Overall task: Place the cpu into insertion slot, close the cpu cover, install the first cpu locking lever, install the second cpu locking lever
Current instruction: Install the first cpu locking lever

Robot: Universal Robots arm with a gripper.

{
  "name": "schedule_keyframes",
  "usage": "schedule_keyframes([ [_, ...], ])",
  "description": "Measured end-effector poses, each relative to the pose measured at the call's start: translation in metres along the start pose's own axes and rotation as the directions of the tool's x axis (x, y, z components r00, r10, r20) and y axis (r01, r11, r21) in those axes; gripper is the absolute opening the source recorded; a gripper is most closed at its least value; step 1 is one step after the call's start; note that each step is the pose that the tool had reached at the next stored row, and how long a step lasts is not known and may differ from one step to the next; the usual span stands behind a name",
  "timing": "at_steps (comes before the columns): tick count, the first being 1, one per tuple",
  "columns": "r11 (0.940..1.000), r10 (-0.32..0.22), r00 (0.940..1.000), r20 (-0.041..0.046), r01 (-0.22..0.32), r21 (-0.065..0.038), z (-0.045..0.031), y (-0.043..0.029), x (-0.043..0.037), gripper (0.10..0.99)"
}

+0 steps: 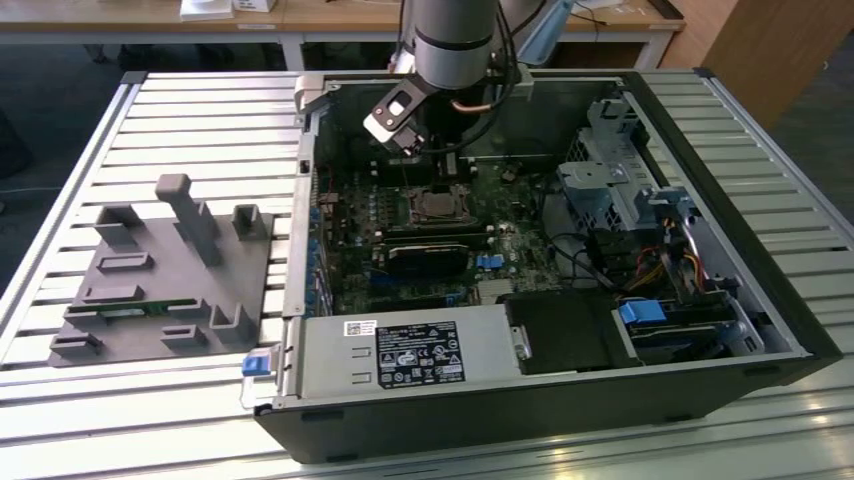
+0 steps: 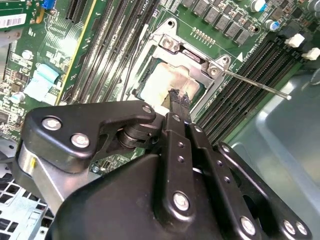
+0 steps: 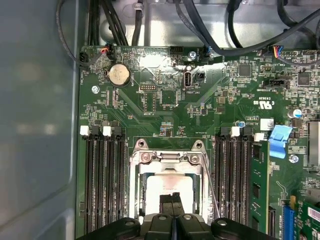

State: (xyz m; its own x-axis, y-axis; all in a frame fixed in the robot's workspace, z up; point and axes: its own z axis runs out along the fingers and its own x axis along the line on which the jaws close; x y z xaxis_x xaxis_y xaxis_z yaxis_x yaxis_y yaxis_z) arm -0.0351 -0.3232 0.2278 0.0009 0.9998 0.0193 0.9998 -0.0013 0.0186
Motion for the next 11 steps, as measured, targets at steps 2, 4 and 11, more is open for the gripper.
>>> schedule_keyframes([
  [2, 1.0, 0.0, 1.0, 0.0, 0.0, 0.0, -0.0024, 0.0, 0.0001, 0.106],
  [4, 1.0, 0.0, 1.0, 0.0, 0.0, 0.0, -0.0049, 0.0001, 0.0001, 0.106],
  [11, 1.0, 0.0, 1.0, 0.0, 0.0, 0.0, -0.0146, 0.0003, 0.0003, 0.106],
])
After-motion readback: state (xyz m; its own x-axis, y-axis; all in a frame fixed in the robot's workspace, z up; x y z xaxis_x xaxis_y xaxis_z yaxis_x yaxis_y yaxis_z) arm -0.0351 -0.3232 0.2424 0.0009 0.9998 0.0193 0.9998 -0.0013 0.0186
